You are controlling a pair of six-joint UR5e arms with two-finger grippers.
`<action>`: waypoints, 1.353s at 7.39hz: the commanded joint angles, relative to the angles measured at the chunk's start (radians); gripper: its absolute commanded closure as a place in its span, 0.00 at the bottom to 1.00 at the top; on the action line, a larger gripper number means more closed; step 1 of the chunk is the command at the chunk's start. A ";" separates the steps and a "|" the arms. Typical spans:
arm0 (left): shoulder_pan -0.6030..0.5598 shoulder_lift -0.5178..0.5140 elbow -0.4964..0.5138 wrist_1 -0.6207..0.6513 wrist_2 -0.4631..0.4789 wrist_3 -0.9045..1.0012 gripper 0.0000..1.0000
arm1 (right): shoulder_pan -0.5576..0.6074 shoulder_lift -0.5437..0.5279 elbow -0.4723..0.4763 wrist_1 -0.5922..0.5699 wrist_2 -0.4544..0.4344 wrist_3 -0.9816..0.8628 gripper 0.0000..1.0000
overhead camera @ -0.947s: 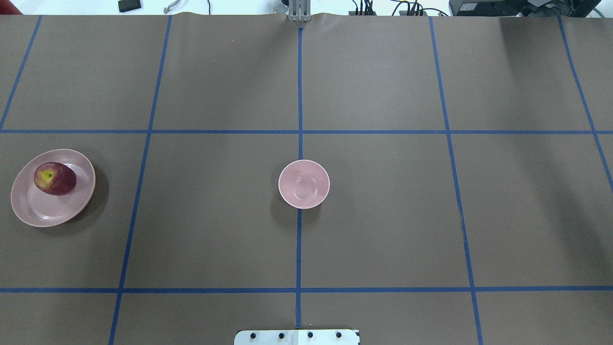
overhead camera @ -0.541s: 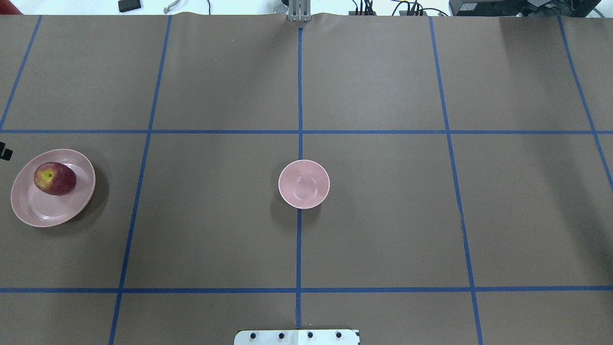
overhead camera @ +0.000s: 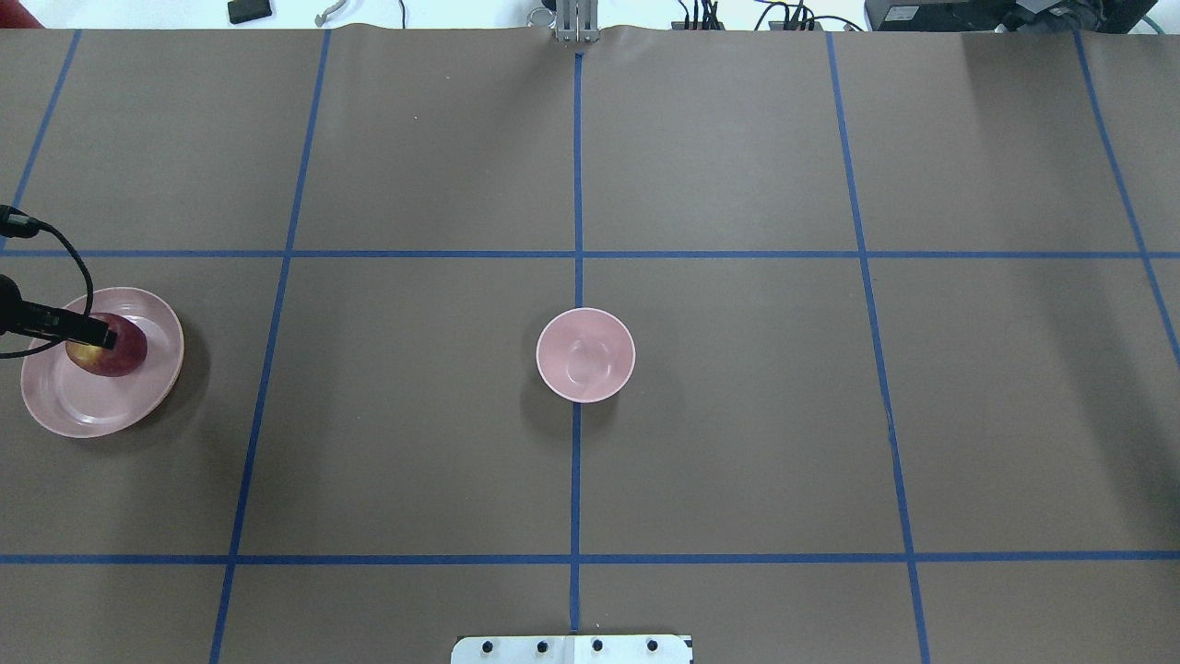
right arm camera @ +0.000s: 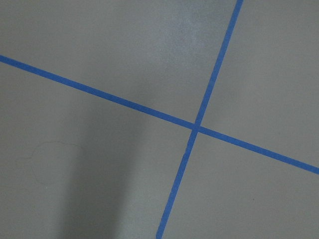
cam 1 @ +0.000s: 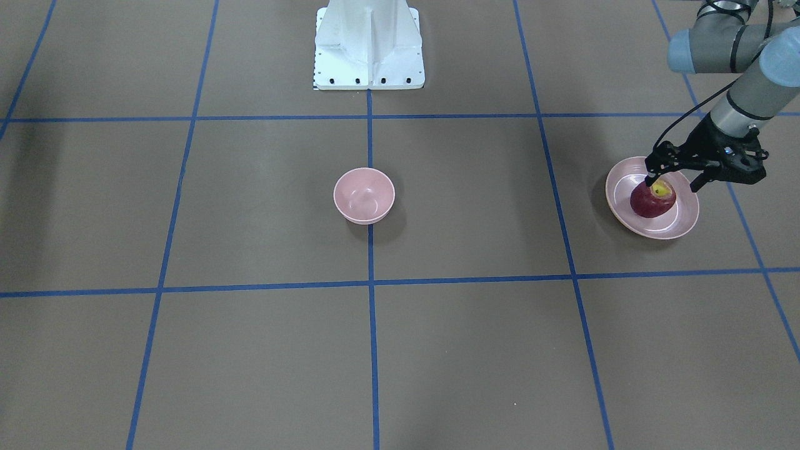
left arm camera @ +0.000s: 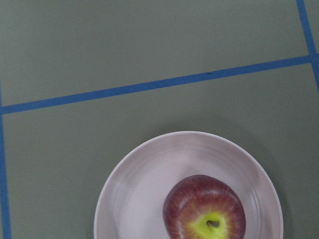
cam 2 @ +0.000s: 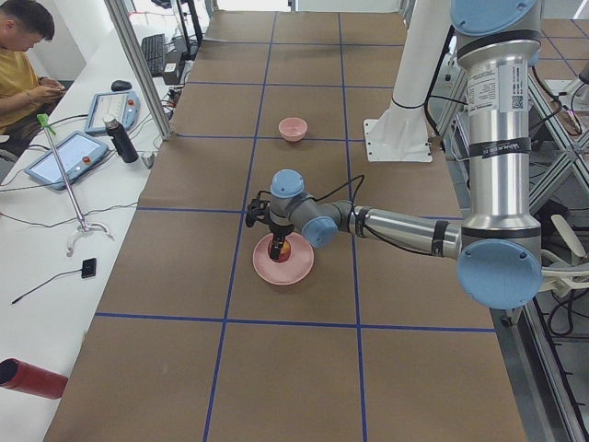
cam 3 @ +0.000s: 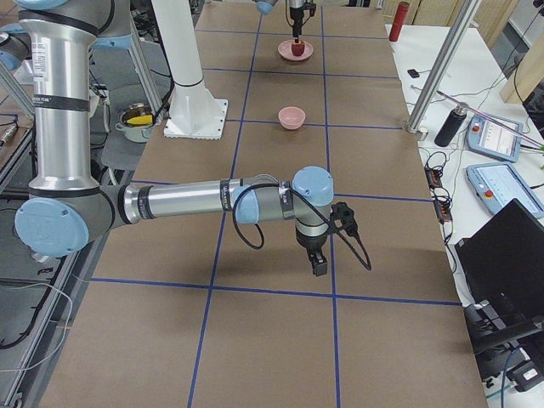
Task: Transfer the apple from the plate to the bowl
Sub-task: 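Reach the left gripper down to the red apple on the pink plate and grasp it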
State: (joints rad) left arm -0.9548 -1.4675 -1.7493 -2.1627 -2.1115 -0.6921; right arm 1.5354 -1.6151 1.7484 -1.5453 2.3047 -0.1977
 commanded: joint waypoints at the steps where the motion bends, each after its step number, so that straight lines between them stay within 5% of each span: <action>1: 0.036 -0.019 0.043 -0.014 0.025 -0.012 0.02 | 0.000 0.000 -0.003 0.001 -0.001 0.001 0.00; 4: 0.059 -0.074 0.105 -0.014 0.024 -0.009 0.02 | 0.000 0.000 -0.003 0.001 -0.001 0.001 0.00; 5: 0.059 -0.076 0.103 -0.020 0.024 -0.007 0.09 | 0.000 0.000 -0.003 0.001 -0.002 0.003 0.00; 7: 0.057 -0.073 0.100 -0.020 0.025 0.002 0.74 | 0.000 0.000 -0.003 0.001 -0.001 0.004 0.00; 8: 0.053 -0.060 0.068 -0.017 0.015 0.005 0.84 | 0.000 0.001 -0.001 0.001 -0.001 0.006 0.00; 10: 0.015 -0.077 -0.065 0.132 -0.033 0.003 0.84 | 0.000 0.001 -0.001 0.001 -0.001 0.006 0.00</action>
State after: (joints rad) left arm -0.9140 -1.5322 -1.7336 -2.1318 -2.1187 -0.6889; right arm 1.5355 -1.6140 1.7470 -1.5447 2.3041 -0.1921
